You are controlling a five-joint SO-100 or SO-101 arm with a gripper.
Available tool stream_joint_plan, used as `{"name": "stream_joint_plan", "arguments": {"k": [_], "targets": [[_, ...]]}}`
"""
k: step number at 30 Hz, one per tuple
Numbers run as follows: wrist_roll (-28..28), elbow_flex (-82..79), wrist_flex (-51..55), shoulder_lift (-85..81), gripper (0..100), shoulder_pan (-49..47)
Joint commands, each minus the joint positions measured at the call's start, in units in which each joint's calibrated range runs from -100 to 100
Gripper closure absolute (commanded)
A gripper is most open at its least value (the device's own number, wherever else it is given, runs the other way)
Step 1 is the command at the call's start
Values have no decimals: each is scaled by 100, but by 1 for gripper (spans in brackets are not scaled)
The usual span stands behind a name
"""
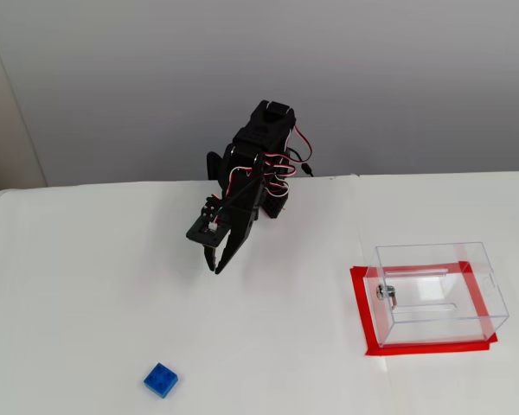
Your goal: Pick the blue lego brick and place it into the transparent box
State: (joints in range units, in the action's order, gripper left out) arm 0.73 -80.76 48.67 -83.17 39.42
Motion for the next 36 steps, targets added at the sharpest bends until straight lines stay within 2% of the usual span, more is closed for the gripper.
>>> {"name": "stream_joint_plan", "arguments": {"k": [1, 8, 16, 36], "targets": [[21, 752, -80, 854, 99, 17], [10, 2181, -176, 2933, 99, 24], [15, 3230, -1055, 4554, 99, 17], [5, 5463, -1003, 6845, 99, 17]]}}
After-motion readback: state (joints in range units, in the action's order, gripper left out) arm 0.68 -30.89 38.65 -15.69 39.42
